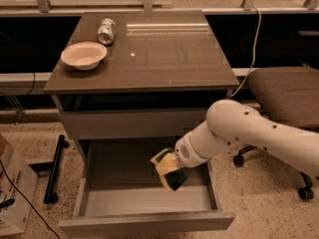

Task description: Pick sponge from middle drawer and place on counter

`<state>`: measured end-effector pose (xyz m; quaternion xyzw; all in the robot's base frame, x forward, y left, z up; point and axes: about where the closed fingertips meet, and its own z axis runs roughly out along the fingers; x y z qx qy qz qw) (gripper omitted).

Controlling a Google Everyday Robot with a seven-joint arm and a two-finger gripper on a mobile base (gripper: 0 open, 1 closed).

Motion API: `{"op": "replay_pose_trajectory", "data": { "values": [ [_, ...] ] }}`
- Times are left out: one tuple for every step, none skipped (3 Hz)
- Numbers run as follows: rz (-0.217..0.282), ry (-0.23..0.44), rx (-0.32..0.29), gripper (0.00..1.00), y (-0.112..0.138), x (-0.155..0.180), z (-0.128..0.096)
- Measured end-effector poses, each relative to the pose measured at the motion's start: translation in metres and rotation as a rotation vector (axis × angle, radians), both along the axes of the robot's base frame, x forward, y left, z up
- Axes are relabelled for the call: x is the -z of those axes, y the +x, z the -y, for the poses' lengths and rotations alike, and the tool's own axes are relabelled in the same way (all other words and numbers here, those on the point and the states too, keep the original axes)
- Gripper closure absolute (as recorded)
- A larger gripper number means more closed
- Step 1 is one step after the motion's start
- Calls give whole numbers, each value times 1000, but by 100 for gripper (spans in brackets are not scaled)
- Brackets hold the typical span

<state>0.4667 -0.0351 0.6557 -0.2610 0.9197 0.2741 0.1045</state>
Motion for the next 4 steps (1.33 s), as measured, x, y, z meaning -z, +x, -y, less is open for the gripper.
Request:
{"op": "replay_pose_trajectory", "data": {
  "values": [
    [131, -48, 6, 100, 0, -74, -10],
    [168, -65, 6, 100, -1, -93, -12],
    [168, -65, 6, 100, -1, -93, -12],
    [169, -93, 5, 100, 0, -96, -15]
  ]
}}
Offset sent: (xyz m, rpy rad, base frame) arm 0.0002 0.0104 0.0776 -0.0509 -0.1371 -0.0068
